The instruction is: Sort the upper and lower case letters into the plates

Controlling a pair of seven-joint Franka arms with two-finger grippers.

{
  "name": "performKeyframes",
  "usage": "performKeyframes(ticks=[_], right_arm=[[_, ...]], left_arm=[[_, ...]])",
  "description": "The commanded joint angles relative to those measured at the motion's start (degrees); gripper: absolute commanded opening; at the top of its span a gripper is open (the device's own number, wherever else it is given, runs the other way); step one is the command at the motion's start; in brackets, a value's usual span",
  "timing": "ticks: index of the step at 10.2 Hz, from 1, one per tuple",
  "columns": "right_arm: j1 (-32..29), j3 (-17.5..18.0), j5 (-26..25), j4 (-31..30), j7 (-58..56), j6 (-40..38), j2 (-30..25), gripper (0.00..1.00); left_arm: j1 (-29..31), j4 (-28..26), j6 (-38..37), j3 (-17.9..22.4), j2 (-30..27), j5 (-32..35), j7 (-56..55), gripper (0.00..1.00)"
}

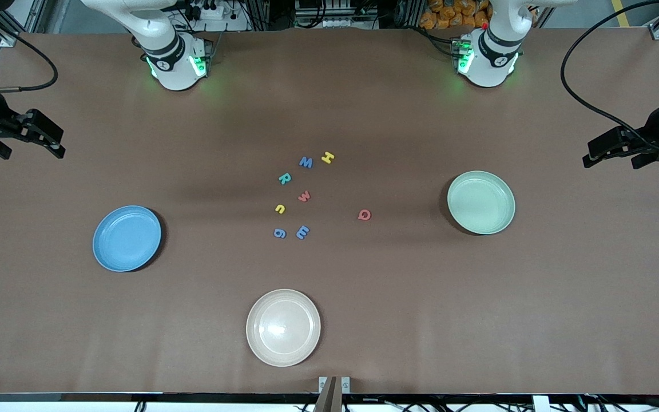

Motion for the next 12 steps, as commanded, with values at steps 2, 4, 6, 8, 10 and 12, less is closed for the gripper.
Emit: performKeyframes(ticks=[2, 4, 6, 8, 10, 12], right_arm=[[-1.56, 0.38, 1.40, 1.79, -0.13, -0.95, 1.04, 1.00], [-1.74, 0.38, 1.32, 1.70, -0.56, -1.03, 1.13, 1.00], [-2.87, 0.20, 1.23, 1.26, -0.74, -1.82, 1.83, 1.00], [-3.67, 0.20, 1.23, 1.35, -0.65, -3.58, 2.71, 1.00], [-5.60, 0.20, 1.32, 1.35, -0.74, -4.19, 3.41, 1.00], [-5.61, 0.20, 1.32, 1.52, -0.83, -8.22, 3.06, 1.00]], left_arm=[[0.20, 0.86, -0.70, -0.03, -0.08, 1.31, 1.24, 1.00], [0.12, 0.95, -0.70, 0.14, -0.08, 0.87, 0.72, 1.00], [0.20, 0.69, -0.70, 0.23, -0.34, 0.87, 0.37, 1.00], [0.46, 0.77, -0.70, 0.40, -0.43, 0.78, 0.71, 1.00], [1.17, 0.60, -0.70, 0.14, -0.17, 1.13, 0.72, 1.00], [0.91, 0.25, -1.83, -0.21, -0.25, 1.05, 0.89, 1.00]])
